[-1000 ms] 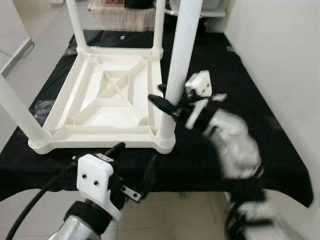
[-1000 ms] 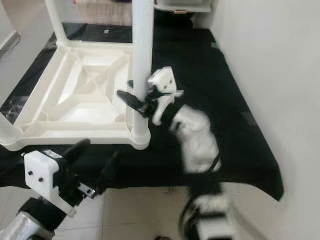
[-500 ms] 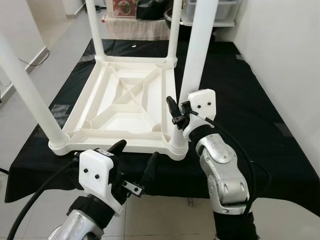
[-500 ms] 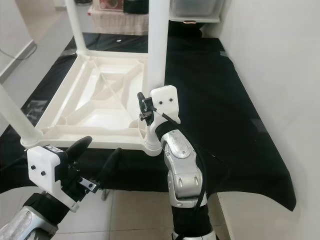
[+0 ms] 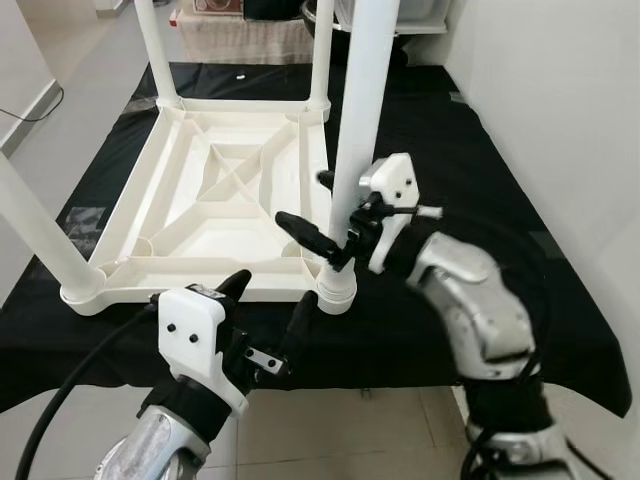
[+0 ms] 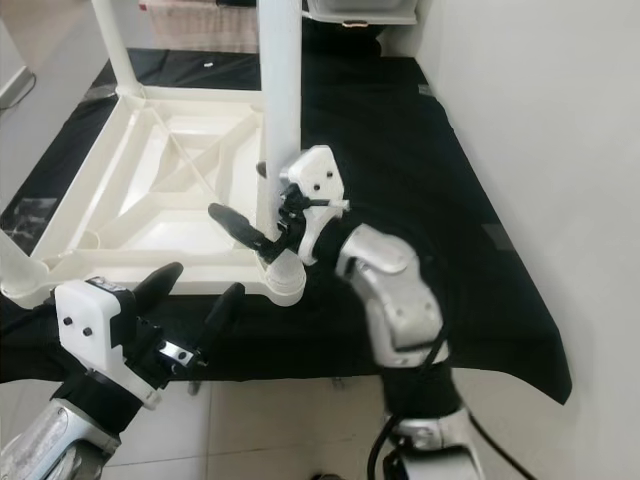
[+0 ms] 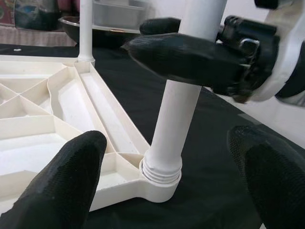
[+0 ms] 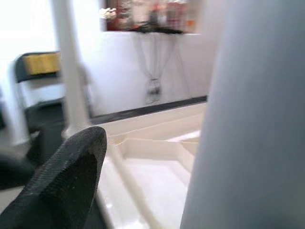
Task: Building children table
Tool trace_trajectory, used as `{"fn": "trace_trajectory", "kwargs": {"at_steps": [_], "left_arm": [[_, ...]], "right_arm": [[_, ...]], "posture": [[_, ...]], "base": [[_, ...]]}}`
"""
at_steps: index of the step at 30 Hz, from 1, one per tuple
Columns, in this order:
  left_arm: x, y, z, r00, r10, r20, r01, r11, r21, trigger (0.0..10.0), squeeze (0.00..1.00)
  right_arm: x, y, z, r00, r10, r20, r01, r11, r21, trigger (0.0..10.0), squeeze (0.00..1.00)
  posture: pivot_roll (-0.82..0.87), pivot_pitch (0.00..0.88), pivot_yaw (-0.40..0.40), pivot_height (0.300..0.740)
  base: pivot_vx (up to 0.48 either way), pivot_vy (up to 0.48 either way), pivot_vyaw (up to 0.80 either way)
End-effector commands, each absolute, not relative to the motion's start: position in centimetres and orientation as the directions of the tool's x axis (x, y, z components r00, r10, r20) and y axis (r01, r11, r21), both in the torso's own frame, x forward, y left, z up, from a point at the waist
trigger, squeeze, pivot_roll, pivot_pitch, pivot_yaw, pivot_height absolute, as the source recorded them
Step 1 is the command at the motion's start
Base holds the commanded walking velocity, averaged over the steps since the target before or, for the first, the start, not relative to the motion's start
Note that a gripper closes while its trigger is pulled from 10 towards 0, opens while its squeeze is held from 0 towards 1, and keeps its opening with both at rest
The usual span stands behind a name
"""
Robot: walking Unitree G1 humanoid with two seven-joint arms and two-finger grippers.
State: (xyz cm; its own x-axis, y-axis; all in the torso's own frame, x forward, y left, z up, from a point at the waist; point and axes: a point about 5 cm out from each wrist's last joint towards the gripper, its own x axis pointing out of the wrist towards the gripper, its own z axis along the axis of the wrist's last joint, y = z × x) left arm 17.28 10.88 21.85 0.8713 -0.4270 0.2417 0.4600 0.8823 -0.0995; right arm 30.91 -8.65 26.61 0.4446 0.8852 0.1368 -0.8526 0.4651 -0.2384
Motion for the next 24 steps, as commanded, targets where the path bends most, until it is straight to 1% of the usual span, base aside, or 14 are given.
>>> {"fn": "trace_trajectory", "kwargs": {"at_steps": [1,2,3,4,6,7,8,9,10,11,19,22,23,24], "left_arm": [[17.2,10.9,21.7,0.875,-0.427,0.228,0.459,0.881,-0.111,10.0,0.0],[17.2,10.9,21.7,0.875,-0.427,0.228,0.459,0.881,-0.111,10.0,0.0],[17.2,10.9,21.7,0.875,-0.427,0.228,0.459,0.881,-0.111,10.0,0.0],[17.3,10.9,21.7,0.875,-0.428,0.226,0.459,0.882,-0.11,10.0,0.0],[17.3,11.0,21.6,0.876,-0.43,0.22,0.46,0.881,-0.11,10.0,0.0],[17.3,11.0,21.6,0.876,-0.43,0.22,0.46,0.881,-0.11,10.0,0.0],[17.2,11.0,21.6,0.876,-0.43,0.218,0.46,0.881,-0.11,10.0,0.0],[17.2,11.0,21.6,0.876,-0.43,0.218,0.46,0.881,-0.11,10.0,0.0],[17.2,11.0,21.6,0.876,-0.43,0.216,0.46,0.881,-0.109,10.0,0.0],[17.2,11.0,21.6,0.877,-0.429,0.215,0.458,0.882,-0.108,10.0,0.0],[17.2,11.1,21.6,0.883,-0.418,0.214,0.446,0.889,-0.103,10.0,0.0],[17.2,11.1,21.6,0.883,-0.418,0.214,0.446,0.889,-0.103,10.0,0.0],[17.2,11.1,21.6,0.883,-0.418,0.214,0.446,0.889,-0.103,10.0,0.0],[17.2,11.1,21.6,0.883,-0.417,0.215,0.446,0.889,-0.104,10.0,0.0]], "right_arm": [[30.4,-7.9,26.7,0.356,0.922,0.151,-0.89,0.384,-0.248,10.0,0.32],[30.9,-8.2,26.8,0.304,0.943,0.134,-0.908,0.329,-0.261,10.0,0.0],[30.9,-8.2,26.8,0.304,0.943,0.134,-0.908,0.329,-0.261,10.0,0.0],[31.7,-8.6,26.9,0.266,0.956,0.124,-0.926,0.289,-0.242,10.0,0.0],[32.9,-9.2,27.3,0.159,0.98,0.121,-0.965,0.181,-0.189,10.0,0.0],[32.9,-9.2,27.3,0.159,0.98,0.121,-0.965,0.181,-0.189,10.0,0.0],[33.3,-9.3,27.4,0.133,0.984,0.122,-0.973,0.153,-0.173,10.0,0.0],[33.3,-9.3,27.4,0.133,0.984,0.122,-0.973,0.153,-0.173,10.0,0.0],[33.7,-9.5,27.4,0.119,0.986,0.118,-0.977,0.137,-0.162,3.6,0.0],[34.0,-9.6,27.4,0.115,0.987,0.116,-0.979,0.132,-0.153,0.0,0.0],[34.1,-10.4,27.0,0.068,0.991,0.114,-0.985,0.085,-0.15,0.0,0.0],[34.1,-10.5,26.9,0.069,0.991,0.111,-0.984,0.086,-0.153,0.0,0.0],[34.1,-10.8,26.7,0.092,0.99,0.103,-0.981,0.108,-0.16,0.0,0.0],[34.1,-10.9,26.3,0.155,0.984,0.088,-0.97,0.168,-0.174,0.0,0.0]], "posture": [[0.08,0.151,-0.047,0.74],[0.09,0.148,-0.047,0.74],[0.09,0.148,-0.047,0.74],[0.09,0.15,-0.046,0.74],[0.1,0.15,-0.042,0.74],[0.1,0.15,-0.042,0.74],[0.12,0.153,-0.045,0.74],[0.12,0.153,-0.045,0.74],[0.12,0.152,-0.048,0.74],[0.14,0.153,-0.049,0.74],[0.14,0.156,-0.058,0.74],[0.14,0.156,-0.058,0.74],[0.14,0.16,-0.059,0.74],[0.14,0.162,-0.063,0.74]], "base": [[0.0,0.0,0.0],[0.0,0.0,0.0],[0.0,0.0,0.0],[0.0,0.0,0.0],[0.0,0.0,0.0],[0.0,0.0,0.0],[0.0,0.0,0.0],[0.0,0.0,0.0],[0.0,0.0,0.0],[0.0,0.0,0.0],[0.0,0.0,0.0],[0.0,0.0,0.0],[0.0,0.0,0.0],[0.0,0.0,0.0]]}}
